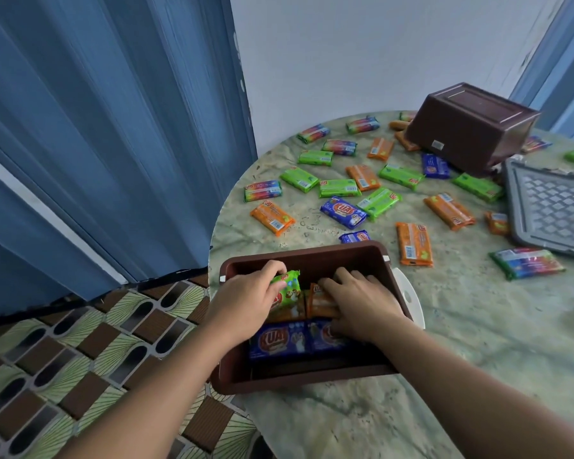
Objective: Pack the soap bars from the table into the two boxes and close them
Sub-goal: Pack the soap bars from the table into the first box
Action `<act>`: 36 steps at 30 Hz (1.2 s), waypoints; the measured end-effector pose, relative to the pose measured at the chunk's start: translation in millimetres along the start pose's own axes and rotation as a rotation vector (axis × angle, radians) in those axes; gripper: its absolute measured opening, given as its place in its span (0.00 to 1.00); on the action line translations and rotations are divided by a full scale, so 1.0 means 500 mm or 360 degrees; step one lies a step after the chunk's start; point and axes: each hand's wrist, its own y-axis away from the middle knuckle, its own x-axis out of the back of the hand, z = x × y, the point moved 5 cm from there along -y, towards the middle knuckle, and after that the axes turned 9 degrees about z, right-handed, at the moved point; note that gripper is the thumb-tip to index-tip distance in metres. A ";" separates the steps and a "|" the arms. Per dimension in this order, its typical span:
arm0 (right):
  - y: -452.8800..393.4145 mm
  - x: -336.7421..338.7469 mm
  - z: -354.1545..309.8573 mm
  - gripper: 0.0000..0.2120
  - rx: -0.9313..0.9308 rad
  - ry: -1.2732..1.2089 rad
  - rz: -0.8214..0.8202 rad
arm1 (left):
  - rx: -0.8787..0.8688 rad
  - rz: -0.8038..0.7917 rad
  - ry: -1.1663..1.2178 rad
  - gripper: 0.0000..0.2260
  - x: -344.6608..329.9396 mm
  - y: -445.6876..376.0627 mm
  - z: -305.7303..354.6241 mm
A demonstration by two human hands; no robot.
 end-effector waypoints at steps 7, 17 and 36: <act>-0.005 -0.005 -0.001 0.37 0.0001 -0.0009 -0.0047 | -0.0054 -0.0181 -0.0052 0.08 -0.026 -0.005 0.003; 0.000 -0.003 -0.002 0.35 -0.0026 -0.0065 -0.0052 | -0.0337 -0.0204 -0.0535 0.24 -0.064 0.017 -0.001; -0.005 0.011 0.000 0.16 -0.0222 -0.0396 0.0013 | -0.0194 -0.0275 -0.0385 0.10 -0.052 0.008 0.001</act>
